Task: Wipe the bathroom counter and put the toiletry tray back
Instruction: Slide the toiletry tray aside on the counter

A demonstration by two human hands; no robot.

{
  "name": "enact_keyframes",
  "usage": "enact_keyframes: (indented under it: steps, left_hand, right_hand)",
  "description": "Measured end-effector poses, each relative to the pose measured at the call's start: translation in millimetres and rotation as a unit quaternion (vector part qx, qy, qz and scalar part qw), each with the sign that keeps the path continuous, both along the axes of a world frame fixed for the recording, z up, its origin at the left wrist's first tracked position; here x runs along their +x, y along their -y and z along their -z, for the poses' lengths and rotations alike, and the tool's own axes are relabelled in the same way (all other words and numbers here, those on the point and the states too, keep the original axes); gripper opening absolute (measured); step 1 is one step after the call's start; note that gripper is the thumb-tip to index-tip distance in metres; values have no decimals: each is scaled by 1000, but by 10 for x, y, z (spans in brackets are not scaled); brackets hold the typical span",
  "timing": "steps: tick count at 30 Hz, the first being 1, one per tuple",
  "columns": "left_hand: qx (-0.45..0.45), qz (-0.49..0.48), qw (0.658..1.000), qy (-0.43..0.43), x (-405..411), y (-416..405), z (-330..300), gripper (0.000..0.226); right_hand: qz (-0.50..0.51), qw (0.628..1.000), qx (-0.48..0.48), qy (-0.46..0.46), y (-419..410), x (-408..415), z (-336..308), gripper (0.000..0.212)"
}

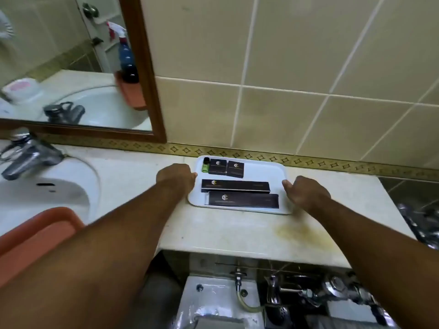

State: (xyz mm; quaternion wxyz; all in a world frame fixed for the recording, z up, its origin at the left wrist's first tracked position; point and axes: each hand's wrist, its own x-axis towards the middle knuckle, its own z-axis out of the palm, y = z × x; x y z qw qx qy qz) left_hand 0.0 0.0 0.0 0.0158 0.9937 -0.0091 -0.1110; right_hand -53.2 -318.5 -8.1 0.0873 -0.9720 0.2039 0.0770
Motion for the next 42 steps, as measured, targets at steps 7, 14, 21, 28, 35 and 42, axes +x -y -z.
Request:
enact_keyframes:
  steps: [7,14,21,28,35,42]
  left_hand:
    - [55,-49,997,15,204,281,129,28]
    - [-20,-121,992,39,196,230,206,25]
    - [-183,-45,981,52,119,321,72,26]
    - [-308,118,944,26,184,1350,-36,25]
    - [-349,132,928,13,14,2900,33,16]
    - [-322,117,939,45,-243,3452,-47,29]
  right_hand:
    - [-33,995,-51,-72,176,258,188,49]
    - [-88,993,60,-41,321,159,263,28]
    - [30,931,364,-5,509,-739,64,37]
    - [175,854,486,-54,852,-1752,-126,42]
    - [289,820,494,23,1412,-2439,-150,47]
    - [355,788,499,56,1821,-2465,-5,37]
